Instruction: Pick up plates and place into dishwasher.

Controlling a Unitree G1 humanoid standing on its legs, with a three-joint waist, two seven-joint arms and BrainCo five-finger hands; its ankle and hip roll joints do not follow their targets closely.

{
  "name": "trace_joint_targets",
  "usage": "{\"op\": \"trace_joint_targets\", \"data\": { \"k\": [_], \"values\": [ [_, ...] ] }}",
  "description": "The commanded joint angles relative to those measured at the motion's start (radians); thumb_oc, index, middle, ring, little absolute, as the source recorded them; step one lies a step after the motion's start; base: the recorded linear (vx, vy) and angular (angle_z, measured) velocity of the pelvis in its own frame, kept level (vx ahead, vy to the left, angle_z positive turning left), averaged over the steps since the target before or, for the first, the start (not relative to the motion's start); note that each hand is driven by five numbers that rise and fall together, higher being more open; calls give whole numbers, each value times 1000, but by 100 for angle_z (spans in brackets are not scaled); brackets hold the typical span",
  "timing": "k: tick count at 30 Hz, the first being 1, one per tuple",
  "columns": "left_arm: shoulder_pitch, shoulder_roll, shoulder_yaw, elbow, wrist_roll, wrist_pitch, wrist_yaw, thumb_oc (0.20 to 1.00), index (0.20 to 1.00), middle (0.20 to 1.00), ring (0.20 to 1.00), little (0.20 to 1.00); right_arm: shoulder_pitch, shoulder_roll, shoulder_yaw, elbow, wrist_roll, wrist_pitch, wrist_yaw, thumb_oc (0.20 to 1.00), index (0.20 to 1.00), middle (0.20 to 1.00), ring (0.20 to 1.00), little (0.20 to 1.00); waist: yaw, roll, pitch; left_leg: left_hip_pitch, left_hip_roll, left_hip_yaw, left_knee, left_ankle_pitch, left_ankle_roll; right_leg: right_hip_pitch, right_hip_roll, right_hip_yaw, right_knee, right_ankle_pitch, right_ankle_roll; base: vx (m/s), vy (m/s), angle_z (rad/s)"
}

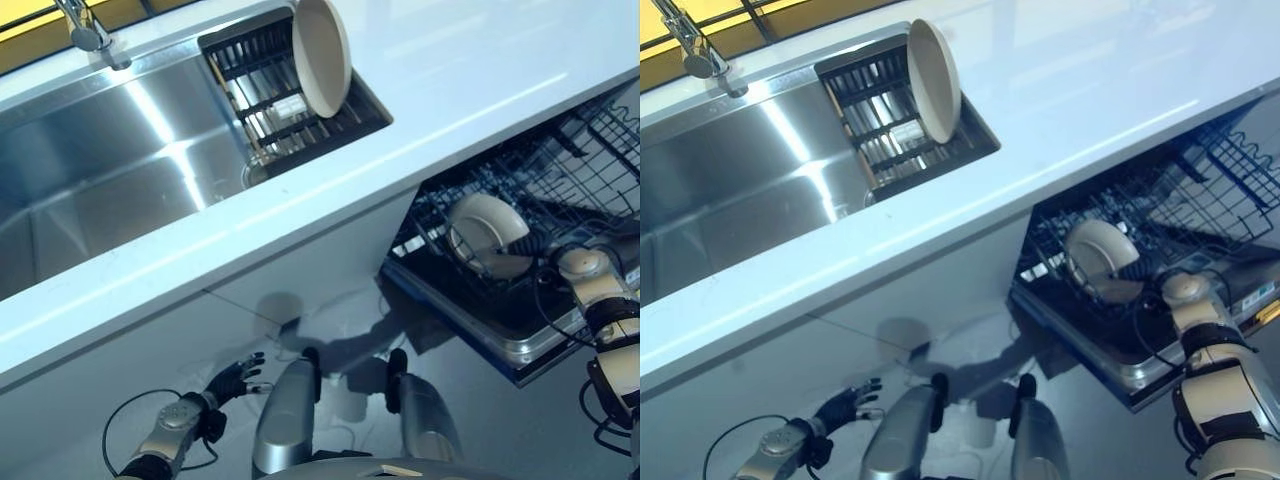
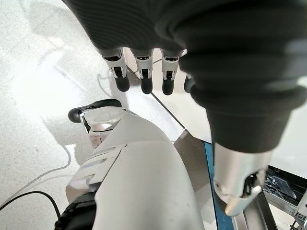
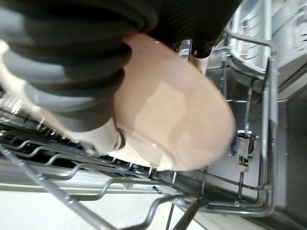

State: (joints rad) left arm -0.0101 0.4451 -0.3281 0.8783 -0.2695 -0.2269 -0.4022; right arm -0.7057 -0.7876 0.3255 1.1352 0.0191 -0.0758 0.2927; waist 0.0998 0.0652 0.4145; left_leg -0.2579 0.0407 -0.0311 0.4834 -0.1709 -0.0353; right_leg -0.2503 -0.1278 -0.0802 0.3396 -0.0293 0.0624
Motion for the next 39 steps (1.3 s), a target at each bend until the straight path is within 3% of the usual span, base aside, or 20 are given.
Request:
{"op": "trace_joint_targets", "data": {
  "k": [1, 11, 17, 21, 23, 26, 30, 34, 39],
  "values": [
    [47, 13, -20, -46, -31, -20, 2, 1000, 1000, 1000, 1000, 1000, -14, -34, -7, 29, -18, 22, -52, 1000, 1000, 1000, 1000, 1000, 0, 1, -29, -84, 13, -36, -6, 51, -13, 73, -27, 10, -38, -29, 17, 0, 0, 0],
    [54, 4, -24, -40, -35, -32, 4, 1000, 1000, 1000, 1000, 1000, -4, -54, -25, 31, -17, 14, -85, 1000, 1000, 1000, 1000, 1000, -9, -3, -36, -56, 14, -23, -25, 50, -9, 83, -27, 16, -44, -29, 15, 2, 7, -1],
    [64, 0, -18, -36, -36, -31, 4, 1000, 1000, 1000, 1000, 1000, 14, -68, -62, 21, 87, 14, -78, 1000, 1000, 1000, 1000, 1000, -14, -13, -57, -26, 14, -6, -37, 38, -5, 100, -30, 17, -54, -32, 17, 11, 15, -4],
    [82, -12, -6, -28, -25, -31, 4, 1000, 1000, 1000, 1000, 1000, 48, -67, -138, -20, 354, 45, 38, 1000, 1000, 1000, 1000, 1000, -23, -21, -80, 8, 14, 5, -51, 29, -5, 126, -29, 24, -68, -36, 19, 54, 27, -3],
    [94, -19, 13, -13, -17, -34, -4, 1000, 1000, 1000, 1000, 1000, 104, -36, -224, -61, 522, 82, 210, 1000, 1000, 1000, 1000, 1000, -30, -27, -99, 40, 14, 11, -75, 26, -7, 148, -27, 26, -80, -43, 22, 70, 39, -1],
    [92, -34, 31, 29, -6, -37, -9, 1000, 1000, 1000, 1000, 1000, 191, 3, -287, -58, 587, 50, 243, 1000, 1000, 1000, 1000, 1000, -40, -39, -136, 83, 12, 24, -113, 24, -4, 172, -26, 25, -102, -47, 29, 79, 29, -5],
    [115, -49, 47, 72, 23, -65, -15, 1000, 1000, 1000, 1000, 1000, 263, -9, -387, -10, 627, 32, 182, 1000, 1000, 1000, 1000, 1000, -40, -54, -181, 130, 8, 33, -141, 7, 1, 213, -21, 26, -137, -51, 35, 90, -4, -7],
    [126, -61, 59, 101, 25, -105, -17, 1000, 1000, 1000, 1000, 1000, 296, -31, -475, -5, 709, -6, 13, 1000, 1000, 1000, 1000, 1000, -46, -61, -214, 179, 8, 39, -184, 3, 1, 251, -12, 34, -172, -50, 40, 53, 14, -4],
    [121, -57, 55, 18, -6, -114, -36, 1000, 1000, 1000, 1000, 1000, 369, 29, -551, -147, 704, -112, -191, 1000, 1000, 1000, 1000, 1000, -66, -66, -244, 213, 2, 44, -217, -2, 7, 267, -7, 49, -187, -48, 44, 11, 21, -6]
  ]
}}
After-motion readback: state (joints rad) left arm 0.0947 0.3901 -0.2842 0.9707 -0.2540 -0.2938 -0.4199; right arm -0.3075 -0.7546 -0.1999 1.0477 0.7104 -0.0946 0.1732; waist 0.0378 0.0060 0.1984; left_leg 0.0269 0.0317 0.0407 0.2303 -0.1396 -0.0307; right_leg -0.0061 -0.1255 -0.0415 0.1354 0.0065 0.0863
